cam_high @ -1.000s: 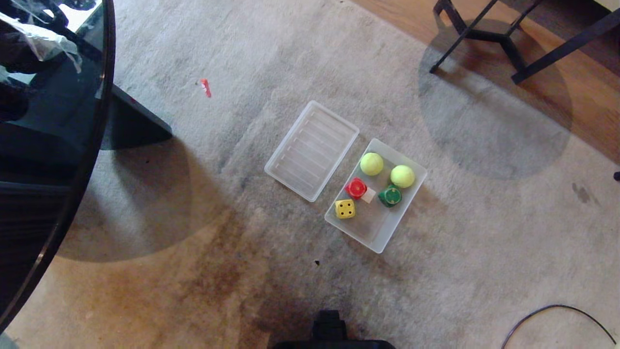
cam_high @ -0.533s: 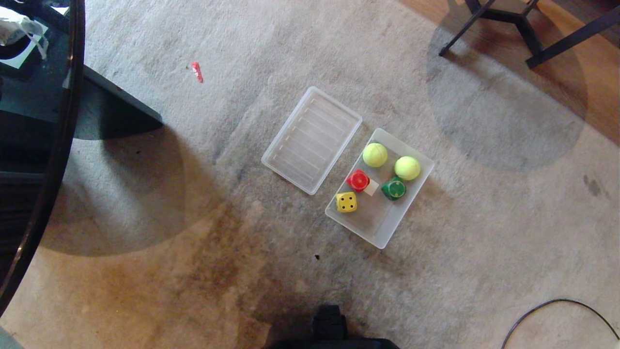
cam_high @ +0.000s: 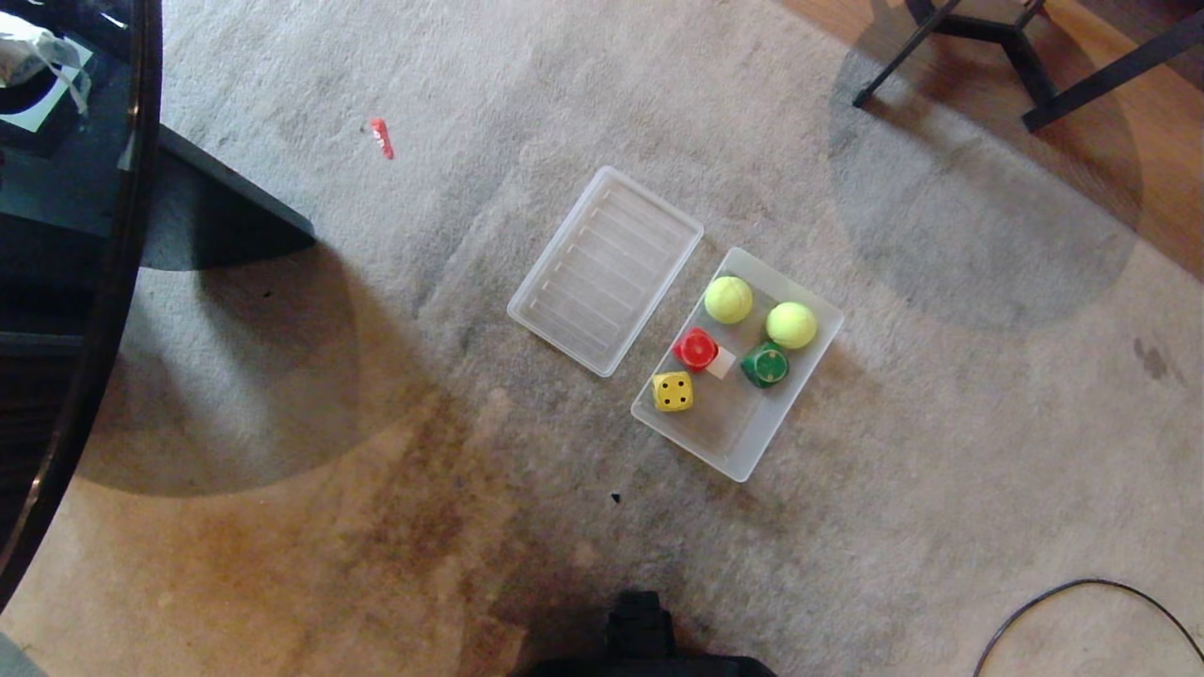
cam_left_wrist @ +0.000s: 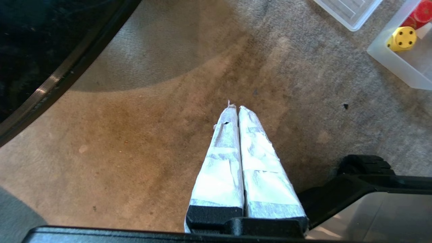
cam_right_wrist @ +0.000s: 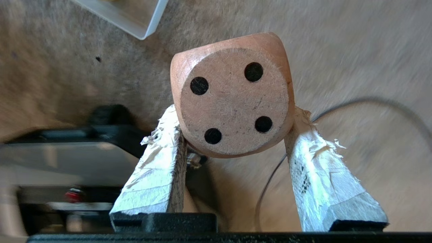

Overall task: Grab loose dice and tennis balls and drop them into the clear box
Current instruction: Put the toys in the box

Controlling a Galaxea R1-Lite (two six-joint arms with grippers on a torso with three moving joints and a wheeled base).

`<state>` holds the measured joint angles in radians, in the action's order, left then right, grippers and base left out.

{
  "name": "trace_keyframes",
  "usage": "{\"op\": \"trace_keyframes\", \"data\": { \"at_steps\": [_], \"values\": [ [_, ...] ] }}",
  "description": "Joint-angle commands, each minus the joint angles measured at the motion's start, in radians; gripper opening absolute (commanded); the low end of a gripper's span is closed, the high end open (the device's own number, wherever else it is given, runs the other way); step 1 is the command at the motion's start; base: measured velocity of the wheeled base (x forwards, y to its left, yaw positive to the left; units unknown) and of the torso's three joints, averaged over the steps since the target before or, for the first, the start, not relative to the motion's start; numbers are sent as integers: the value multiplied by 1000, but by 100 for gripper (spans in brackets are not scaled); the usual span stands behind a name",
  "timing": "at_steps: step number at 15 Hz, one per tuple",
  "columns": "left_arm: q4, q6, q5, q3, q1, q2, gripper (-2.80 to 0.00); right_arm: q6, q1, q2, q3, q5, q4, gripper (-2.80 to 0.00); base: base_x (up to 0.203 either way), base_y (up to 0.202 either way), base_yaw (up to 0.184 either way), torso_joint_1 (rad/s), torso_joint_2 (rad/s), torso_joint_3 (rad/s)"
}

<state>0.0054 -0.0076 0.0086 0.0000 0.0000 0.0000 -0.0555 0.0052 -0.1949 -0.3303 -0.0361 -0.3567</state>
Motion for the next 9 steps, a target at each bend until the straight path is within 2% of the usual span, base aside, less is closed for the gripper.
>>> {"op": "trace_keyframes", "data": {
  "at_steps": [1,3,6,9],
  "values": [
    [1,0,1,0,0,0,-280,-46,5,-241,-61,-5,15,-280,0,0,0,0,0,0],
    [1,0,1,0,0,0,-280,-109,13,-481,-86,-14,126,-280,0,0,0,0,0,0],
    [1,0,1,0,0,0,-280,-188,19,-836,-114,-21,426,-280,0,0,0,0,0,0],
    [1,0,1,0,0,0,-280,-291,32,-1122,-199,-50,718,-280,0,0,0,0,0,0]
  ]
}}
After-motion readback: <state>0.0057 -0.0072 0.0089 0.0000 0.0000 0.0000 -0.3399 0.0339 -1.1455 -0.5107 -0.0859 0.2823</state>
